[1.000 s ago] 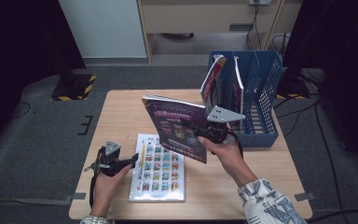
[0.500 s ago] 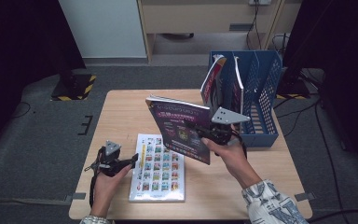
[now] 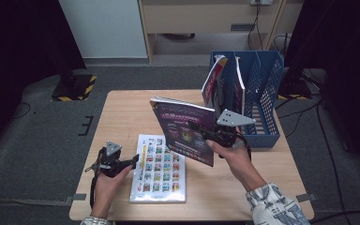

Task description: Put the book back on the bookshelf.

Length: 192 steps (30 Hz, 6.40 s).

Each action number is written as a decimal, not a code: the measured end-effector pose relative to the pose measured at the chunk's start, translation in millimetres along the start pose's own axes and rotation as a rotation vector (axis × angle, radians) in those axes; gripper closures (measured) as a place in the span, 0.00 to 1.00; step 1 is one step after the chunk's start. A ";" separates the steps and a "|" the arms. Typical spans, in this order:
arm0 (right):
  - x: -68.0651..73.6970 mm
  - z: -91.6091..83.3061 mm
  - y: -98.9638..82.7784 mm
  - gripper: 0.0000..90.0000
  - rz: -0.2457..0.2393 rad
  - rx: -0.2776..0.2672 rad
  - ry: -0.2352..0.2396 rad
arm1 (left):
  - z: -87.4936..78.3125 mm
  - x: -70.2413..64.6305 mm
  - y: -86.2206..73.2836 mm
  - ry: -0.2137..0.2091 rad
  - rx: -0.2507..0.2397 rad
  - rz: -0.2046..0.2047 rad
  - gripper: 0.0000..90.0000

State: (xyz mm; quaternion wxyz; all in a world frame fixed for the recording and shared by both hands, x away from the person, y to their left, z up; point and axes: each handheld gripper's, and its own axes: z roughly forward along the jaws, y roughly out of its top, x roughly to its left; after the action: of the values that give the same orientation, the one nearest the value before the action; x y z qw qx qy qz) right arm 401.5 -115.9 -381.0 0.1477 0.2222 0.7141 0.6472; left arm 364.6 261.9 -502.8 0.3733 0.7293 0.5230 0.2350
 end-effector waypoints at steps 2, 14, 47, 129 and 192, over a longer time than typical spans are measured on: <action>-0.7 -3.8 0.7 0.94 0.004 -0.003 -0.003 | 0.0 -0.3 0.1 -0.001 0.001 0.003 0.17; -5.2 -18.5 2.8 0.94 0.008 -0.006 -0.011 | 0.2 -0.4 0.0 0.001 0.003 0.004 0.17; -16.7 -55.4 8.2 0.94 0.006 -0.016 -0.032 | 0.9 -1.1 -0.4 0.000 0.005 0.004 0.17; -42.9 -129.5 19.5 0.94 0.033 -0.078 -0.187 | 2.2 -1.4 -0.9 0.003 0.016 0.020 0.17; -59.1 -177.2 31.8 0.94 0.038 -0.114 -0.314 | 2.7 -2.3 -1.6 0.004 0.021 0.021 0.17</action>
State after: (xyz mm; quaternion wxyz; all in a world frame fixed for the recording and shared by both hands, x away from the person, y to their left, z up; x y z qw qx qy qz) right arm 367.8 -296.1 -333.0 0.2575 0.3252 0.6401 0.6467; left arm 364.9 259.2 -505.7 0.3623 0.7381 0.5184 0.2347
